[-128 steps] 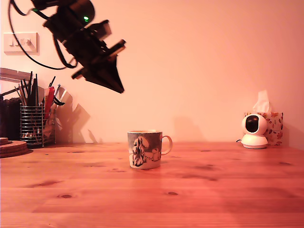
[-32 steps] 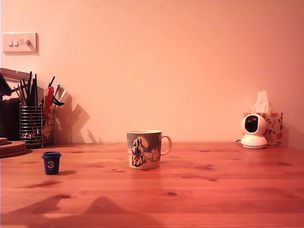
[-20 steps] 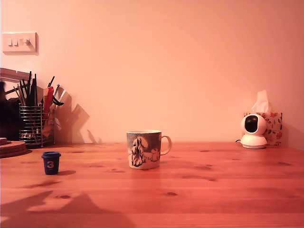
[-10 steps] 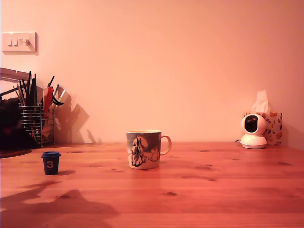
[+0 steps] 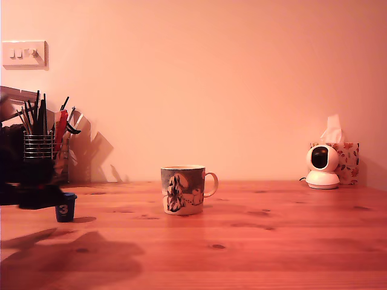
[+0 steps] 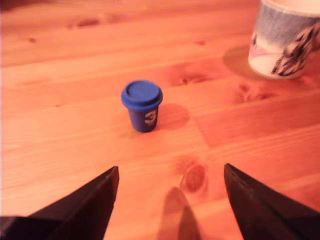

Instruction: Pick up the coffee capsules on the table and drop them inside the coffee cup

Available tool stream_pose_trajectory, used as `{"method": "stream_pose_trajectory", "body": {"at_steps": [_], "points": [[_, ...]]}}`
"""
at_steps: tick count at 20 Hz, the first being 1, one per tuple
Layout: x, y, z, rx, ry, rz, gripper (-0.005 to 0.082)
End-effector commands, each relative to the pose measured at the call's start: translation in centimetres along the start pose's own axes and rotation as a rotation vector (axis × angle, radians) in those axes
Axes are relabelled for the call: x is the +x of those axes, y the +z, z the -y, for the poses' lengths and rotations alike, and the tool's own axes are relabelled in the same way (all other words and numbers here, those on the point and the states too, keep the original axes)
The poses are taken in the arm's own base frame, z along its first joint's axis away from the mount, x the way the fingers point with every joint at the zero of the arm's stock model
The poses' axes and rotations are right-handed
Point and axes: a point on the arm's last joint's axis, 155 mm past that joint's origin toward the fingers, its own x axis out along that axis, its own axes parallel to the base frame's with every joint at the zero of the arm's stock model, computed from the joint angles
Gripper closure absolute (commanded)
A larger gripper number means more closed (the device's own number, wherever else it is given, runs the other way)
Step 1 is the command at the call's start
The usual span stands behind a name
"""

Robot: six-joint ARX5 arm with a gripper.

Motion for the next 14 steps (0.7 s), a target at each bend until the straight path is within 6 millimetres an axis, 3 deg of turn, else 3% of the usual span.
{"method": "stream_pose_trajectory", "body": {"at_steps": [1, 8, 14], "points": [[1.1, -0.4, -0.6, 0.001, 0.013, -0.015, 0.0161], [5.2, 0.3, -1.2, -0.005, 0.006, -0.018, 0.0163], [6.8, -0.2, -0.9, -0.001, -0.016, -0.047, 0.0166]]}}
